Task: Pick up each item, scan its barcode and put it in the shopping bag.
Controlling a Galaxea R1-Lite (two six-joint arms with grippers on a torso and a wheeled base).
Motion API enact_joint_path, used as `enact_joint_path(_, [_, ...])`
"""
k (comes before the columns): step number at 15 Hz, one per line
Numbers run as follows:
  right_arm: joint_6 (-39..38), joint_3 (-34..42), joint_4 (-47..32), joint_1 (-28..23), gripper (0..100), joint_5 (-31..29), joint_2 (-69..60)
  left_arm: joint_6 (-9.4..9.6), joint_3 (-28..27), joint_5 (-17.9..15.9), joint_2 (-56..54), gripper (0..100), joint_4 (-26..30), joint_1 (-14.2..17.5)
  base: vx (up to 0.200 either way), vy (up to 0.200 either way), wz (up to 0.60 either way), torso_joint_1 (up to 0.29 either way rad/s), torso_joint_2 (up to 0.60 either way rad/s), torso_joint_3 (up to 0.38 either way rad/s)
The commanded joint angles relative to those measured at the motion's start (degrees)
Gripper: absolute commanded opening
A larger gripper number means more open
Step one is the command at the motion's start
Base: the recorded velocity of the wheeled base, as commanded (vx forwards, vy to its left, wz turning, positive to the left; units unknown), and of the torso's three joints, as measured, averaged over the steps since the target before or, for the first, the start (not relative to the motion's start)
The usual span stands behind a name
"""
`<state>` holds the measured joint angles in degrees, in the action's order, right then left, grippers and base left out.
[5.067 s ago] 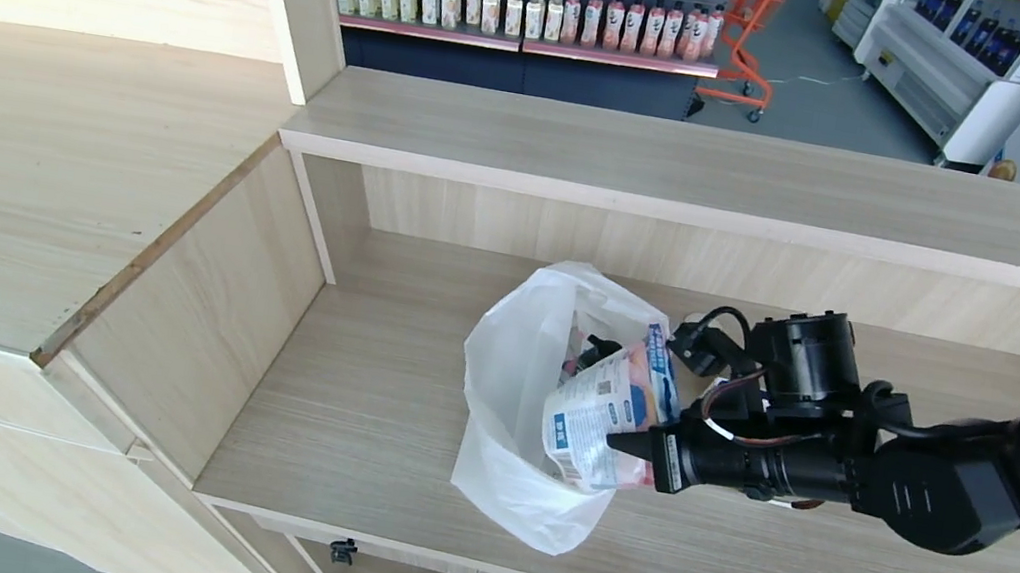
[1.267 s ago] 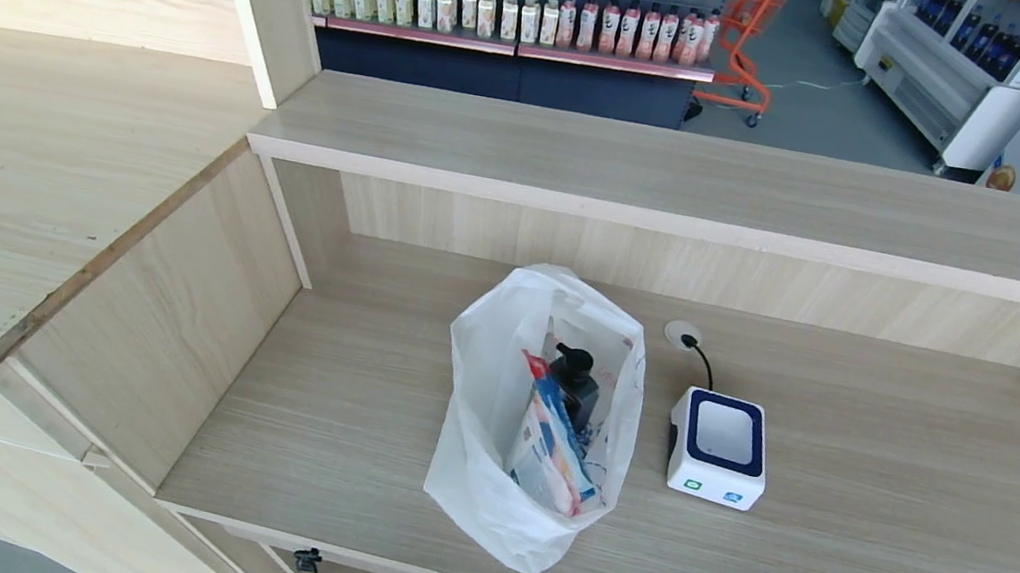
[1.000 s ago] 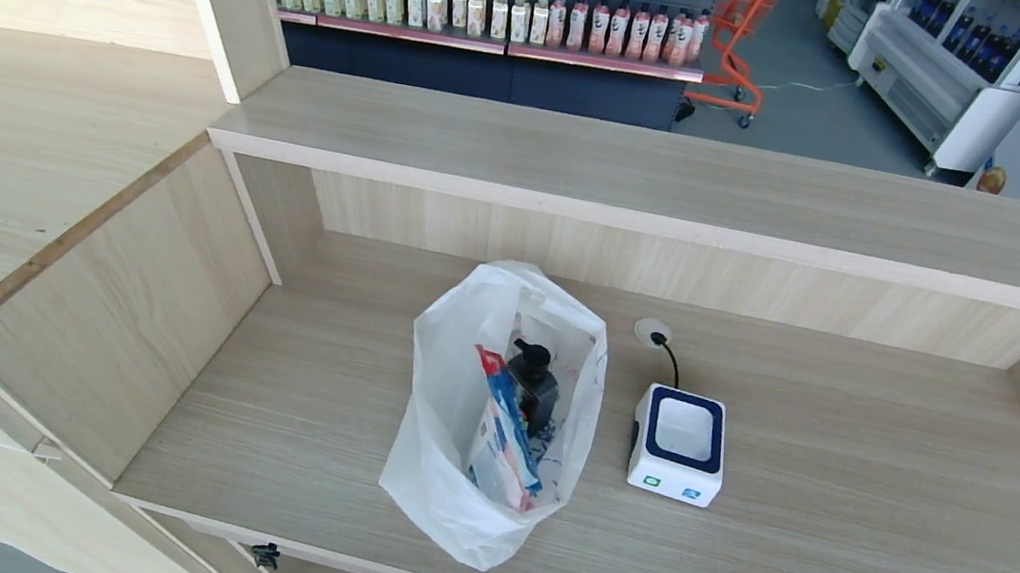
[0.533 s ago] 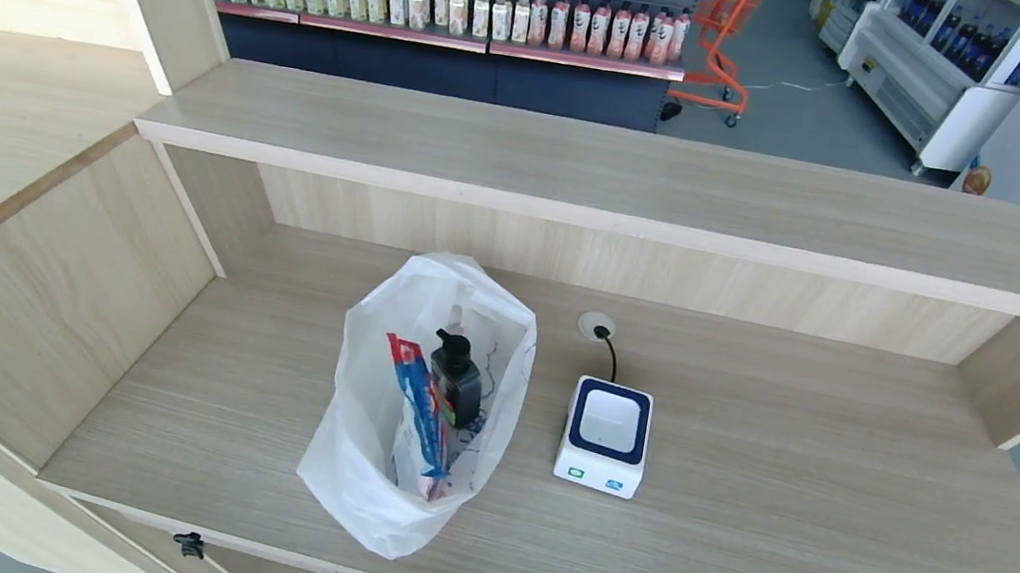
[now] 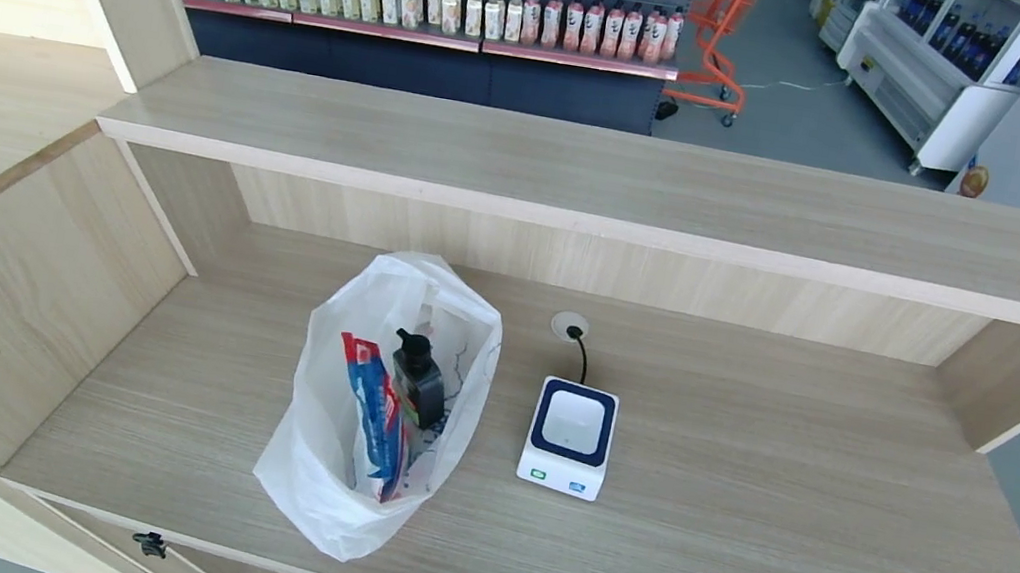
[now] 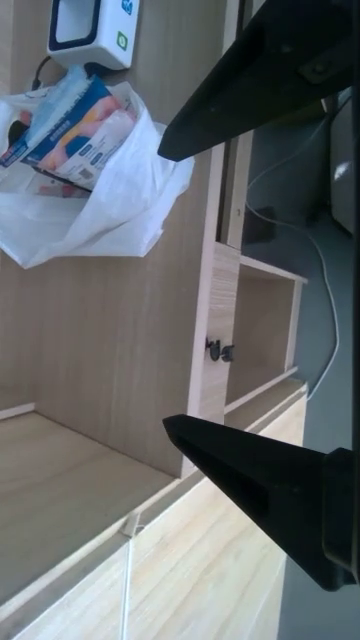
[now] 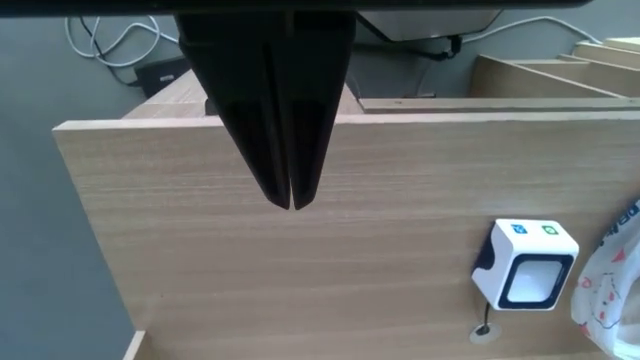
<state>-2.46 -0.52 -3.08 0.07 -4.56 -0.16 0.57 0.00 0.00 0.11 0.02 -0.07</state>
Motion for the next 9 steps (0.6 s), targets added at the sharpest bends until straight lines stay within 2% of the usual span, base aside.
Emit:
enact_joint_path(1, [0.0,0.0,0.0,0.0,0,0.0,0.2,-0.05,0.0,0.0,0.0,100,0.0,0.0,0.0,0.0,0.0,0.0,0.0,0.0])
enact_joint_path(9, [0.0,0.0,0.0,0.0,0,0.0,0.2,-0.13,0.0,0.0,0.0,100,0.0,0.0,0.0,0.0,0.0,0.0,0.0,0.0])
